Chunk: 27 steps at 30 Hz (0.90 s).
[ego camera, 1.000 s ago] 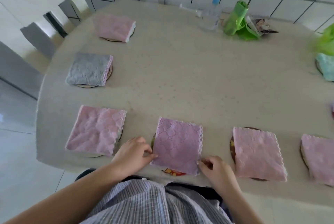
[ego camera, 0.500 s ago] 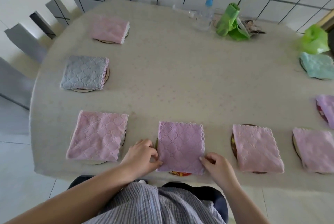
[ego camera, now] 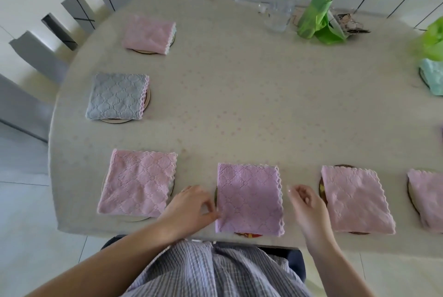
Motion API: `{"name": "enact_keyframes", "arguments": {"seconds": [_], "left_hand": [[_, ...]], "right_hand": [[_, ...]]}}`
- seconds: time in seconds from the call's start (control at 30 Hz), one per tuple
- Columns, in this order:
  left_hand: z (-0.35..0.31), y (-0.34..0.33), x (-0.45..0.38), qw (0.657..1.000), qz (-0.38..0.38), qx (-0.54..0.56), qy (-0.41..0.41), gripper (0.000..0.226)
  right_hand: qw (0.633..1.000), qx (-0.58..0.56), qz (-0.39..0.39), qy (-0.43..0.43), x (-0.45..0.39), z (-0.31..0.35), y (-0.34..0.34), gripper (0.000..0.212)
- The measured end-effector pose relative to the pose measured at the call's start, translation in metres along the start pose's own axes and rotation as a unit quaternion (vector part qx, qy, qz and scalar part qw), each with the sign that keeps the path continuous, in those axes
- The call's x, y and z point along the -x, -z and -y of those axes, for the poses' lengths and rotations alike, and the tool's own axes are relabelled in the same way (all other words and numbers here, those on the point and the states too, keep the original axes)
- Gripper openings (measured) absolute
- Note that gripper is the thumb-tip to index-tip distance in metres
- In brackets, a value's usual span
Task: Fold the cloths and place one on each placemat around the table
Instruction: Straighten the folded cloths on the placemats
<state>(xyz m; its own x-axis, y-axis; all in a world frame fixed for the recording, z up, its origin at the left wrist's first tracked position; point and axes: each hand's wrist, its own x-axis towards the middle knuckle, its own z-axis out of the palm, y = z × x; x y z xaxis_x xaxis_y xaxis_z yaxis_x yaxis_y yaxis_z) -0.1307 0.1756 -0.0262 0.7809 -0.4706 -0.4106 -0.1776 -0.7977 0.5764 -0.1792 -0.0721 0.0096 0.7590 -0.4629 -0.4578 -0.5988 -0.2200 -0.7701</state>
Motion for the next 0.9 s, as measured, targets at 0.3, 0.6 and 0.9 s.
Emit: {"name": "enact_keyframes", "arguments": {"seconds": [0.3,0.6,0.9], "left_hand": [[0.060,0.077,0.034,0.972,-0.166,0.098,0.132,0.015],[0.180,0.094,0.084,0.959,-0.115,0.088,0.243,0.020],[0.189,0.100,0.065,0.992,-0.025,-0.001,0.121,0.049]], "right_hand": [[0.959,0.021,0.272,0.080,-0.015,0.070,-0.101,0.007],[0.937,0.161,0.308,0.019,0.031,0.044,-0.181,0.006],[0.970,0.207,0.128,0.009,0.066,0.039,-0.219,0.023]]}}
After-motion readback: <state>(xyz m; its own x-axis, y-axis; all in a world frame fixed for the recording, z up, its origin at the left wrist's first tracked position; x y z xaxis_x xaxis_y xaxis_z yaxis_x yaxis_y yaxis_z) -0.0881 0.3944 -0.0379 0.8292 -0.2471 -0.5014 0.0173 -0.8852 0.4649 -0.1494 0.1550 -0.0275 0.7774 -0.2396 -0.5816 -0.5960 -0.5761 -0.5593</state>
